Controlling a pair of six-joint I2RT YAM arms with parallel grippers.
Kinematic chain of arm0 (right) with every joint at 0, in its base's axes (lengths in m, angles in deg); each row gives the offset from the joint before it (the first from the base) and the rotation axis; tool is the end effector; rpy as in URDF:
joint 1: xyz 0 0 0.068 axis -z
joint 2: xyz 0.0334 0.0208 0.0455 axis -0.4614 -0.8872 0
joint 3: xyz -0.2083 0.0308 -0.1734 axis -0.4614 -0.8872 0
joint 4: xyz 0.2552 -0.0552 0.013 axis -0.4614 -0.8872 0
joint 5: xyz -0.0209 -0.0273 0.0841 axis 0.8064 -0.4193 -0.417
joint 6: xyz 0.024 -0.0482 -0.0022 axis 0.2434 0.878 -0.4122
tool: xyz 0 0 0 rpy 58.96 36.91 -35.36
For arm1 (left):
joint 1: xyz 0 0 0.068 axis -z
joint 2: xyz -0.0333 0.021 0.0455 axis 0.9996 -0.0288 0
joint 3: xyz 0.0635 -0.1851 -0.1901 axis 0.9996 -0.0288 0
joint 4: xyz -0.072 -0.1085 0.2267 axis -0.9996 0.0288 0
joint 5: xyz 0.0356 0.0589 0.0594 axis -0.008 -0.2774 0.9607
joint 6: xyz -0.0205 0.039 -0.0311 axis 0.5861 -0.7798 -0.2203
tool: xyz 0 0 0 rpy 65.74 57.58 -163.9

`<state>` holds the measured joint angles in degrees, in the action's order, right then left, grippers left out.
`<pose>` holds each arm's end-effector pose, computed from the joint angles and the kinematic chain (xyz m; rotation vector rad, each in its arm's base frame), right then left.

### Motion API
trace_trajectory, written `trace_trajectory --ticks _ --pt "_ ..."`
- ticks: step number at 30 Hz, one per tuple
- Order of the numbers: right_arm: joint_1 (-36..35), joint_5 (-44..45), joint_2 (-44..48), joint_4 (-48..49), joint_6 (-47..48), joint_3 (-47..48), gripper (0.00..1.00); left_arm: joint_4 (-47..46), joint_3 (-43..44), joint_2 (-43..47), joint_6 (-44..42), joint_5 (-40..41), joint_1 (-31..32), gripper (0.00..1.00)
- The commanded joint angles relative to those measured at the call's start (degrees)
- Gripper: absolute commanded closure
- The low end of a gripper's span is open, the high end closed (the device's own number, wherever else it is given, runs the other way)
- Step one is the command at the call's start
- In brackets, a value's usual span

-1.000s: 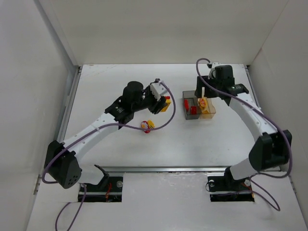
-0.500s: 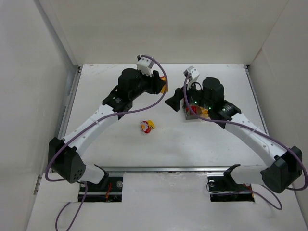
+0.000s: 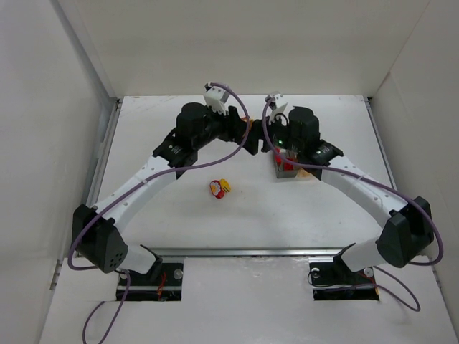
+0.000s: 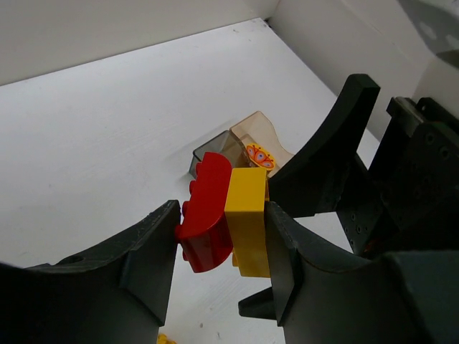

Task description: Sort the legos into containers by color

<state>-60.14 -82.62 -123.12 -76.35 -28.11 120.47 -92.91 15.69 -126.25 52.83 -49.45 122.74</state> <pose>0.2799 0.1937 0.3509 -0.5515 1.8032 0.8795 0.2722 -0.1953 0.3945 0.4742 1.5873 -0.8007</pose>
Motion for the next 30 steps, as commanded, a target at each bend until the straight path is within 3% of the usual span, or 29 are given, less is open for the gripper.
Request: trace_trajectory --ticks 1,2,3,5,6,9,11,13,14,15,16,17,18,19,20,22,23,24,25,28,30 --pt "-0.4 0.8 0.3 4.2 -0.8 3.3 0.30 -3.3 -0.7 2.1 1.2 -0.9 0.1 1.00" --pt "-0.4 0.8 0.3 4.2 -0.8 3.3 0.35 -3.3 -1.2 2.1 1.2 -0.9 0.1 1.00" --pt "-0.4 0.8 0.3 4.2 -0.8 3.3 0.47 -3.3 -1.2 2.1 1.2 -0.9 0.1 1.00" --pt "-0.4 0.8 0.3 4.2 -0.8 3.3 0.60 -3.3 -1.2 2.1 1.2 -0.9 0.1 1.00" --pt "-0.4 0.8 0.3 4.2 -0.8 3.3 0.73 -3.3 -1.2 2.1 1.2 -1.5 0.1 1.00" --pt "-0.4 -1.1 0.3 4.2 -0.2 3.3 0.94 -3.3 -1.7 2.7 1.8 -1.5 0.1 1.00" --pt "-0.4 -2.4 0.3 4.2 0.3 3.3 1.00 -4.5 -2.3 2.7 1.8 -1.5 0.1 1.00" --pt "-0.4 -2.4 0.3 4.2 0.3 3.3 1.00 -5.2 -3.6 2.7 1.3 -3.4 0.1 0.82" --pt "-0.4 -2.4 0.3 4.2 0.3 3.3 1.00 -5.8 -3.7 2.7 0.2 -4.5 0.1 0.68" --pt "-0.4 -2.4 0.9 4.2 0.3 2.7 1.00 -5.8 -4.2 2.7 -1.2 -5.8 0.1 0.51" --pt "0.1 -3.3 1.5 4.2 0.3 2.7 1.00 -5.8 -4.2 3.3 -4.7 -7.8 0.1 0.18" --pt "1.4 -4.4 1.5 4.2 -0.2 2.7 1.00 -5.3 -4.2 3.3 -6.9 -8.3 0.1 0.05" --pt "2.0 -5.0 2.1 3.2 -0.2 2.1 1.00 -3.3 -4.2 3.3 -9.8 -9.1 0.1 0.00" --pt "3.4 -6.8 2.1 1.6 -0.2 2.1 1.00 -1.8 -3.6 3.8 -16.7 -10.6 -0.5 0.00" --pt "3.4 -6.9 2.1 0.5 -0.2 2.1 1.00 -0.4 -3.6 3.8 -16.8 -10.6 -0.5 0.00" --pt "5.1 -9.8 2.1 -1.5 0.3 2.6 1.00 1.2 -2.9 4.4 -25.4 -12.4 -3.3 0.00" --pt "5.1 -10.5 2.1 -4.0 2.1 3.5 1.00 1.7 -2.9 5.9 -31.9 -17.1 -5.5 0.00" --pt "5.1 -10.5 1.3 -5.3 2.8 4.0 1.00 1.7 -2.9 6.5 -32.0 -19.9 -6.2 0.00" --pt "5.1 -11.0 1.3 -6.7 3.5 5.1 1.00 3.9 -2.9 7.2 -41.0 -22.5 -6.2 0.00" --pt "5.1 -11.0 0.0 -11.4 5.4 7.0 1.00 9.1 -5.8 10.1 -56.3 -30.1 -6.2 0.05" --pt "5.1 -11.0 -0.6 -13.6 5.4 8.7 1.00 10.0 -7.1 11.4 -67.6 -29.1 -4.8 0.15"
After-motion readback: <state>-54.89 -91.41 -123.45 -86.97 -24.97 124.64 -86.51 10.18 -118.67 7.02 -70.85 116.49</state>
